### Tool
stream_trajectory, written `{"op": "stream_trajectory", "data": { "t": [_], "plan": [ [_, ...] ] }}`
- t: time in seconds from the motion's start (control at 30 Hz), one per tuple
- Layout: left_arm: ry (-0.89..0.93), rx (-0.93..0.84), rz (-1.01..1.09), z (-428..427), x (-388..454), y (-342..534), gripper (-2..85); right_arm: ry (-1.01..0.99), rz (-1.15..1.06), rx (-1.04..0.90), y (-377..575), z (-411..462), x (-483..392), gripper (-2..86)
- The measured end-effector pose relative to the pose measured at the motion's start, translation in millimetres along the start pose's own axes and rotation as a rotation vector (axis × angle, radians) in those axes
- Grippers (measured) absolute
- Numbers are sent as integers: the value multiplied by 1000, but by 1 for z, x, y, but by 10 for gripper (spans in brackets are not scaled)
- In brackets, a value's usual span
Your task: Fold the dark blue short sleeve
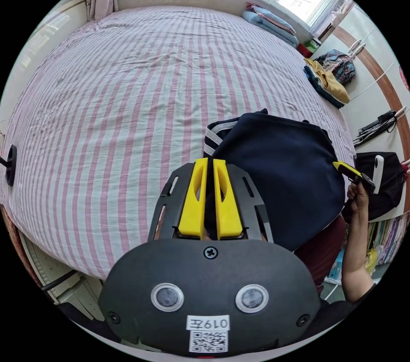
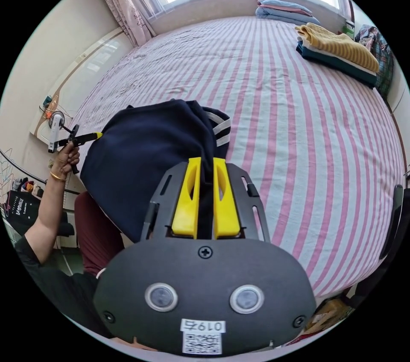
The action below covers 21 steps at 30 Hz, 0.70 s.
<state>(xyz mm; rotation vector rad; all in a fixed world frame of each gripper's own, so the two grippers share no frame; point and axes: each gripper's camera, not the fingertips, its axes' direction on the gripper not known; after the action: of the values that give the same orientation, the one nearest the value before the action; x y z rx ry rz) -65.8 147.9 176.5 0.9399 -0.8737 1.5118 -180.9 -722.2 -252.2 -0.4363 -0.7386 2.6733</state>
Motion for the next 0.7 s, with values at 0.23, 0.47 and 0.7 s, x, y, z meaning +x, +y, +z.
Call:
{"op": "stream_trajectory", "data": {
  "t": [0.23,0.47,0.7],
  "plan": [
    [100,200,-62,-51,-23,45,9,84,-83,190,54,-46,-20,78],
    [295,600,31,-136,-1,180,10,40,-218,457,153,-106,-75,3],
    [260,561,95,-119,88,293,10,3,-308,636,256,-95,-186,72]
  ]
}}
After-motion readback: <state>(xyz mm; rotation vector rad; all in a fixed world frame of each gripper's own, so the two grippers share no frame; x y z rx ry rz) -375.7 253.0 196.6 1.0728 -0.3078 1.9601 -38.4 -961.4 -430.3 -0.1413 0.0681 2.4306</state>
